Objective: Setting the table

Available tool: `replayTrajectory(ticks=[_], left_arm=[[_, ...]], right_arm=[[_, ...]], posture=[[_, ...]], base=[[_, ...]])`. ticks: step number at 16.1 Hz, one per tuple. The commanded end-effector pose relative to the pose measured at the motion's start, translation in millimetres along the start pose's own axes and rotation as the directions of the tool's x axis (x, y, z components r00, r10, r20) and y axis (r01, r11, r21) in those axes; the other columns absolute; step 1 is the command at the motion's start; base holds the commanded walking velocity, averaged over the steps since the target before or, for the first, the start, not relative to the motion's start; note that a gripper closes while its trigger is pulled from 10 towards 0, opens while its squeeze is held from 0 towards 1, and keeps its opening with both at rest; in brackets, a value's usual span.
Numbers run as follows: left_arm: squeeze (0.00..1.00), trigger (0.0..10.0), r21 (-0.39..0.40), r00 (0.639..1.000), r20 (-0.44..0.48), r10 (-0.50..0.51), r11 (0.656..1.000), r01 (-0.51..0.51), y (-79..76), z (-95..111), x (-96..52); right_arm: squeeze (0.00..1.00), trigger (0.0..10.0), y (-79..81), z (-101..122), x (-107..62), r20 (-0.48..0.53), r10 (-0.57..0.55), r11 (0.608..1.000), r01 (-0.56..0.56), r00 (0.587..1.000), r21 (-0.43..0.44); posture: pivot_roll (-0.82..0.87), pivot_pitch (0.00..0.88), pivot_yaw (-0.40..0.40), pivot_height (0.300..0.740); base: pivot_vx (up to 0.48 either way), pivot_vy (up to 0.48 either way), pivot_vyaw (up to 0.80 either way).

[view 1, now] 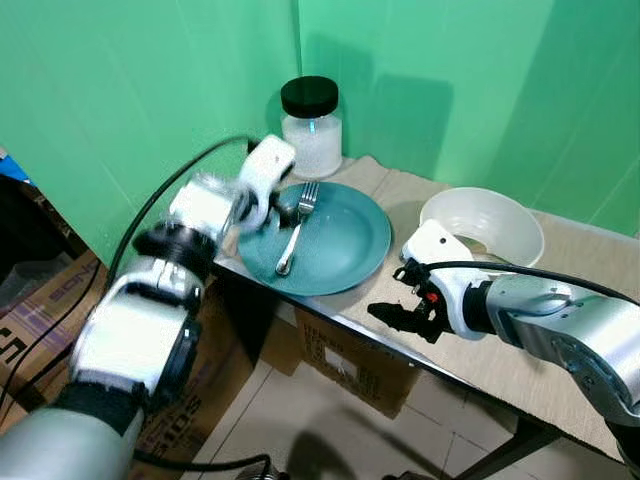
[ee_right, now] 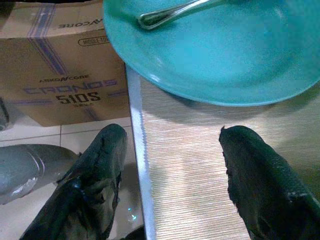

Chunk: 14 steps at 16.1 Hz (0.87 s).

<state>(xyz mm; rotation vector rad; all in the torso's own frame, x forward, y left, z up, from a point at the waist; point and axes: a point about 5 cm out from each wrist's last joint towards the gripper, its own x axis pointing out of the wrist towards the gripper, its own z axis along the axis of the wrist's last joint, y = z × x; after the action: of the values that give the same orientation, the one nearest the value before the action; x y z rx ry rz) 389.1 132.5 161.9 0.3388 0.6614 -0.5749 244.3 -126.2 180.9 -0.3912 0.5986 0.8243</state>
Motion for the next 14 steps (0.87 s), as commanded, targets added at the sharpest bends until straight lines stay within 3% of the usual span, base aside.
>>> replayTrajectory(ticks=[1,2,3,4,5,14], left_arm=[[0.96,10.0,-0.028,0.999,-0.038,-0.029,0.999,0.028,-4.5,-9.2,3.3],[0.51,10.0,-0.059,0.997,-0.047,-0.062,0.996,0.059,-9.4,-13.9,6.0],[0.24,10.0,-0.080,0.995,-0.054,-0.089,0.993,0.084,-13.1,-17.0,7.9],[0.00,4.8,-0.105,0.990,-0.063,-0.123,0.988,0.116,-19.0,-21.6,10.0],[0.00,0.0,-0.115,0.988,-0.067,-0.136,0.985,0.128,-22.1,-25.0,11.4],[0.00,0.0,-0.084,0.987,-0.096,-0.132,0.989,0.124,-20.1,-30.6,10.7]], right_arm=[[0.00,10.0,2.8,3.3,0.1,0.003,0.022,0.999,-0.022,1.000,-0.025],[0.00,10.0,3.5,3.4,0.3,0.001,0.029,0.999,-0.029,1.000,-0.028],[0.00,10.0,4.0,3.3,0.5,-0.002,0.033,0.999,-0.033,0.999,-0.030],[0.00,10.0,4.6,2.9,1.0,-0.006,0.037,0.999,-0.037,0.999,-0.031],[0.00,10.0,5.1,2.3,1.6,-0.008,0.039,0.999,-0.039,0.999,-0.030],[0.00,10.0,6.0,-1.5,6.0,-0.018,0.049,0.999,-0.048,0.999,0.021]], posture=[[-0.06,0.009,0.092,0.740],[-0.06,0.009,0.092,0.740],[-0.06,0.008,0.092,0.740],[-0.06,0.009,0.092,0.740],[-0.06,0.010,0.093,0.740],[-0.06,0.014,0.099,0.740]], base=[[0.000,0.000,0.00],[0.000,0.000,0.00],[0.000,0.000,0.00],[0.000,0.000,0.00],[0.000,0.000,0.00],[0.000,0.000,0.00]])
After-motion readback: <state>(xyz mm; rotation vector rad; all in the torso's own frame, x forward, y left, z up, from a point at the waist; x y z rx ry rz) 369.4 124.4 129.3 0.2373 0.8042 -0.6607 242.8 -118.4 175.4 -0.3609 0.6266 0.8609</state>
